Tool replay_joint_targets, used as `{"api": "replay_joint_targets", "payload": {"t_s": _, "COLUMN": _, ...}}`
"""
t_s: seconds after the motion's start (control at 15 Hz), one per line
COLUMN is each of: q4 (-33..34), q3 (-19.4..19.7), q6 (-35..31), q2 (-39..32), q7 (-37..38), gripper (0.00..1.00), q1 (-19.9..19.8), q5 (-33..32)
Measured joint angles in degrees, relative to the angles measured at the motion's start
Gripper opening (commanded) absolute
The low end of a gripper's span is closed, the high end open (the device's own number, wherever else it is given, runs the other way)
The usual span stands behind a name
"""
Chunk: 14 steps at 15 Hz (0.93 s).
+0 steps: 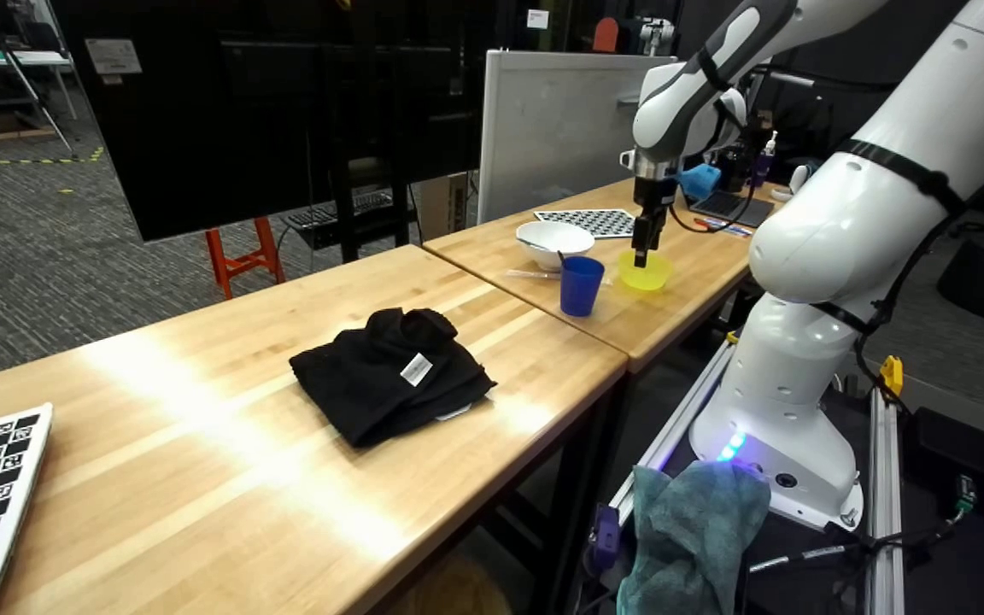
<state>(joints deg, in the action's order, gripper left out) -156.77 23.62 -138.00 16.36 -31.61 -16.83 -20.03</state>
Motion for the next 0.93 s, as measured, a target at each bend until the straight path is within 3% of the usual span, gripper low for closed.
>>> {"api": "replay_joint_targets", "payload": {"t_s": 0.47, "q4": 0.2, "q3": 0.6, "q6": -5.5, "q2": -4.3, "q7": -4.3, "gripper": 1.00, "q1": 0.0, "q5": 2.2}}
{"api": "replay_joint_targets", "payload": {"t_s": 0.93, "q4": 0.2, "q3": 0.6, "q6": -11.6, "q2": -9.5, "q7": -12.0, "gripper": 1.00, "q1": 0.0, "q5": 8.3}}
